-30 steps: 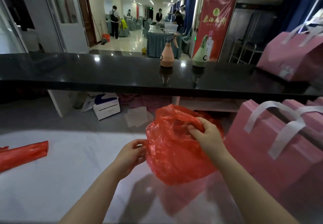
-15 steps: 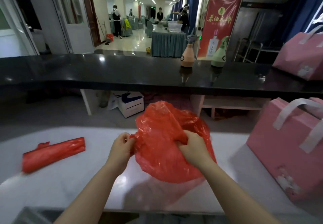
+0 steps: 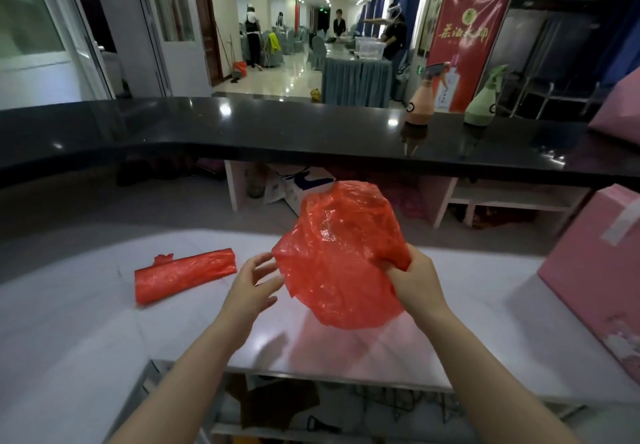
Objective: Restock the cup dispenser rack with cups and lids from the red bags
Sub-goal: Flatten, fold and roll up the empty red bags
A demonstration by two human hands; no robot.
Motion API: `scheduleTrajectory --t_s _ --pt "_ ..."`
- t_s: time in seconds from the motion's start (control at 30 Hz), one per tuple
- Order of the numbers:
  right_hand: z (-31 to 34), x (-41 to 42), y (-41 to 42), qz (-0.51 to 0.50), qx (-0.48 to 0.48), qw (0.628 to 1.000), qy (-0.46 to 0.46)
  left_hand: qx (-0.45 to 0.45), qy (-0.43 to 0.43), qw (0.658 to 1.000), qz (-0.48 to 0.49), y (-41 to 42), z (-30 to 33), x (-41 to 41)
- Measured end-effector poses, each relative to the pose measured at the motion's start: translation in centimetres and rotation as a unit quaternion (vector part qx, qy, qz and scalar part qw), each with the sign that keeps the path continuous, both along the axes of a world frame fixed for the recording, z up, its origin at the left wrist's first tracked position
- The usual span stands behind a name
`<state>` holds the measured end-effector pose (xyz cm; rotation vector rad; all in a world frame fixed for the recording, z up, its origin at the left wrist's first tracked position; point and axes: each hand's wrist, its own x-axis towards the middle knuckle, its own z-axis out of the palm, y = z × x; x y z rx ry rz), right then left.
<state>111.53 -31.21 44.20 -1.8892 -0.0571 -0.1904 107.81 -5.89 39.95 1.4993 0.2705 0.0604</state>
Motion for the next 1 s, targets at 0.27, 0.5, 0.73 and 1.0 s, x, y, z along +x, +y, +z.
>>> scheduleTrajectory --t_s 0.27,0.5,0.73,1.0 --pt "0.0 -2.9 -2.5 -0.039 0.064 0.997 0.007 0.116 0.044 0.989 -0.076 -4.3 -1.5 0.0" --pt "-1.1 -3.2 -7.5 -0.087 0.066 0.994 0.029 0.004 0.063 0.998 -0.023 -6.8 -1.8 -0.1" --pt "-3.6 -3.5 -16.9 -0.209 0.108 0.969 0.071 0.171 0.010 0.967 0.189 -6.2 -2.4 0.5" --pt "-5.6 -4.0 -24.2 -0.314 0.116 0.935 0.120 0.249 0.024 0.897 0.365 -5.7 -1.8 -0.5"
